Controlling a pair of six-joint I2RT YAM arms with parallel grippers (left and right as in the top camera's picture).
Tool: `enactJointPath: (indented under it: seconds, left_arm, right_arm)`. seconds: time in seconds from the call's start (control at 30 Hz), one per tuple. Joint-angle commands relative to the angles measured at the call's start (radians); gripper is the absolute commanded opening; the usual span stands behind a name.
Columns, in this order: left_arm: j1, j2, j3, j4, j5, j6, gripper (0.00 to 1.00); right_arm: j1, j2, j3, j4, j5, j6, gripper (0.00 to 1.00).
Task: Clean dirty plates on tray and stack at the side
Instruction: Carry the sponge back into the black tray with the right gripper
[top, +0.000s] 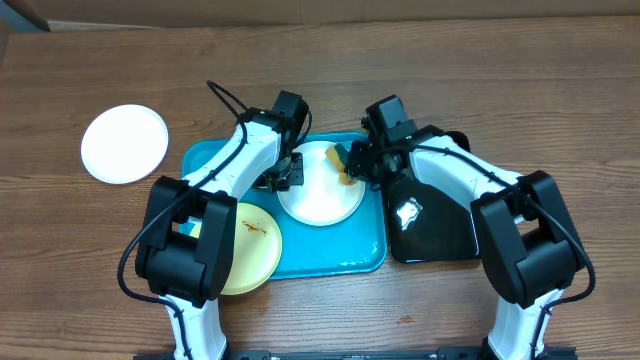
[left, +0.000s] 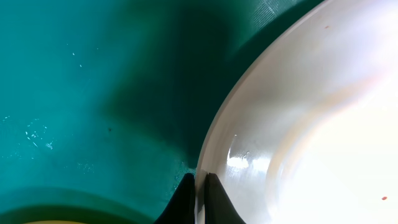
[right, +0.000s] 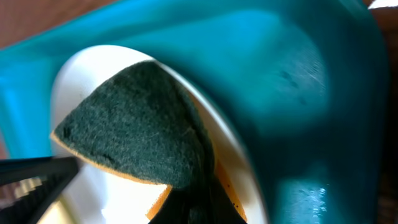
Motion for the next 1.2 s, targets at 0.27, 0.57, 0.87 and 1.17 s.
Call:
enactJointPath:
  seconds: [0.27,0.57,0.87,1.17]
  left_arm:
    - [-0.001,-0.006,-0.009,-0.014,-0.01,0.026,0.06]
    - [-0.001,-0.006,-0.009,-0.013,-0.01,0.026,0.26]
    - [-0.002,-0.006,-0.009,-0.004,-0.01,0.026,0.27]
    - [-0.002,-0.006,-0.009,-0.003,-0.01,0.026,0.27]
  right_arm:
    - [-0.113,-0.238,0.076,-0.198,-0.076,-0.044,0.04]
    - [-0.19,-0.269,0.058,-0.55,0.188,-0.158,0.04]
    - [-0.186,-0.266,-0.081,-0.52,0.364,-0.157,0.05]
    - [-0.186,-0.266,-0.238,-0.351,0.411,-0.158,0.46]
